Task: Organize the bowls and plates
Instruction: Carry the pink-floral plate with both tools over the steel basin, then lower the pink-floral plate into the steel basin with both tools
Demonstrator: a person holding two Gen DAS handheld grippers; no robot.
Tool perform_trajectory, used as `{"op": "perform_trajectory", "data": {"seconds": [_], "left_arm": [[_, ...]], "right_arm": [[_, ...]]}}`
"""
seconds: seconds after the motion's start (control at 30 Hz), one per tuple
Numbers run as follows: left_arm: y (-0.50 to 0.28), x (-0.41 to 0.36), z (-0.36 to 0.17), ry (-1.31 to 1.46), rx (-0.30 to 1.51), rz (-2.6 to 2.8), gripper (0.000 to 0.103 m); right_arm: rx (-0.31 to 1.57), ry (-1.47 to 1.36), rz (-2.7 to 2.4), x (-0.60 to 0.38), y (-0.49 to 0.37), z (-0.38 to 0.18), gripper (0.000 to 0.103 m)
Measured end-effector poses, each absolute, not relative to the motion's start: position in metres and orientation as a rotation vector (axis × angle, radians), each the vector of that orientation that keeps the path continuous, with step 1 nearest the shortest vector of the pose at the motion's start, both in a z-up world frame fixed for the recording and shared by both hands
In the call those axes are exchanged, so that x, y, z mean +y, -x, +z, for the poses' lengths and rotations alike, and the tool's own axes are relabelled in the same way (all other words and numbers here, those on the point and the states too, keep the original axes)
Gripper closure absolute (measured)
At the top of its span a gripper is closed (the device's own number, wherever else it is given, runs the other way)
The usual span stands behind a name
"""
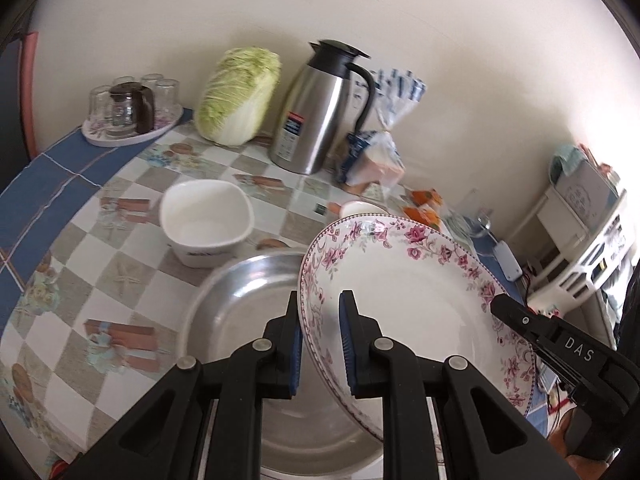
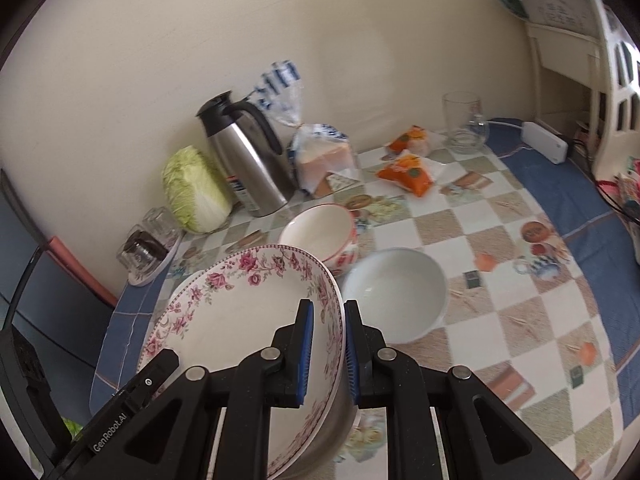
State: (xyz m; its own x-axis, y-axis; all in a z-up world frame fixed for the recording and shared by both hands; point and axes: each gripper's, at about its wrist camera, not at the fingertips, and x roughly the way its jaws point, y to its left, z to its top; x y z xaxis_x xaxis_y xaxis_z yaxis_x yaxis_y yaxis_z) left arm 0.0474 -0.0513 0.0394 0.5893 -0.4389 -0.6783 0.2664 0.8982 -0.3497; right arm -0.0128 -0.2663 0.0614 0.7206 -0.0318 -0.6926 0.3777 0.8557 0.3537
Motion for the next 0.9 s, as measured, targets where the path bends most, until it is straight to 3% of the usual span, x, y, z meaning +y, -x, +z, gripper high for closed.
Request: {"op": "perform_trajectory", "data": {"seconds": [0.9], "left_arm": [[-0.079, -0.019, 0.000, 0.202, 0.948, -0.306, 0.085]], "right_arm": [[0.900, -0.521, -0.146, -0.237, -0.030, -0.005, 0.087]]}}
